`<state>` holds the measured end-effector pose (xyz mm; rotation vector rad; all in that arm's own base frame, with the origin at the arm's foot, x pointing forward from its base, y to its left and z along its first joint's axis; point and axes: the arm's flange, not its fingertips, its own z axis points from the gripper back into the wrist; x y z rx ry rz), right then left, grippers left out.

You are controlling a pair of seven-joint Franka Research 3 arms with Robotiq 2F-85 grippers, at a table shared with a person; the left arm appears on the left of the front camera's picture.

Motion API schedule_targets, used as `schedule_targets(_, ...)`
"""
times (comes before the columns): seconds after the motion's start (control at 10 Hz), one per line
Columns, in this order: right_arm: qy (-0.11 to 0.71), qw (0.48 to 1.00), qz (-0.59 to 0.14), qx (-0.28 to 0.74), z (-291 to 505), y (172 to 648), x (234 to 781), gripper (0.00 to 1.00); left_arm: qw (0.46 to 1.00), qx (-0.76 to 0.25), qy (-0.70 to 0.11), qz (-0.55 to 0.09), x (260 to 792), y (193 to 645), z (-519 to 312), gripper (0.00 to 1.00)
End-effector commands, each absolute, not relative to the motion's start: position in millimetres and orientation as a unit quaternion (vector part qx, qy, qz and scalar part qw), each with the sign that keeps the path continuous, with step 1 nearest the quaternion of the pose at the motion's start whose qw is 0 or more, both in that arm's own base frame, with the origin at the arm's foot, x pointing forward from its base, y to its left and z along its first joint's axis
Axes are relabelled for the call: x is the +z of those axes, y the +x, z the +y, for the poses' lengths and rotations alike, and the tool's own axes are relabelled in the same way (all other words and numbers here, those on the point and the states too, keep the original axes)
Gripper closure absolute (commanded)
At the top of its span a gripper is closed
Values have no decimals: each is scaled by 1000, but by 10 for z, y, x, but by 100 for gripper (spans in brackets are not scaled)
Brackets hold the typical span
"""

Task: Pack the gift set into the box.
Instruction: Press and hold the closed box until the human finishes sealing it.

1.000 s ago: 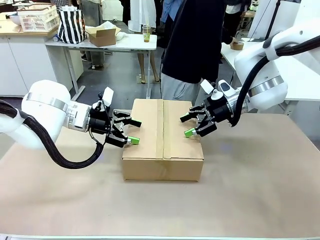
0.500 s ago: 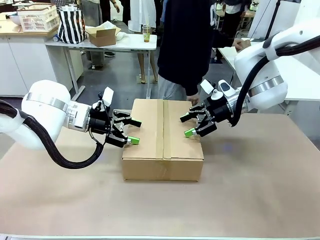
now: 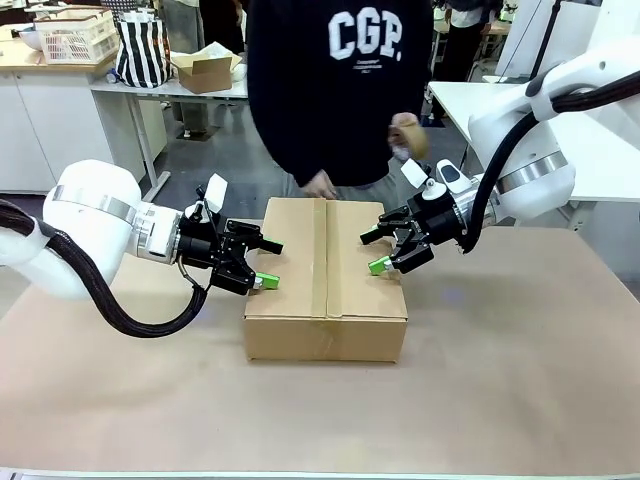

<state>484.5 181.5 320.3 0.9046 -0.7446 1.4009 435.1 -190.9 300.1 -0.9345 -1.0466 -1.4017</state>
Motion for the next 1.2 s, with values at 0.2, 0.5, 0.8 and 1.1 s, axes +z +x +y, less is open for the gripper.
schedule_targets(0.2,390,616,-318,606,1798,4837,3148,0,547,-592,-393,-441,2977,4339,-1902,0)
schedule_targets(0.5,390,616,-318,606,1798,4837,3148,0,547,-592,-393,-441,2977,4339,-1902,0)
schedule_targets(0.8,390,616,-318,606,1798,4837,3148,0,547,-592,-393,-441,2977,4339,-1902,0)
schedule_targets(1.1,390,616,-318,606,1798,4837,3148,0,547,-592,-393,-441,2977,4339,-1902,0)
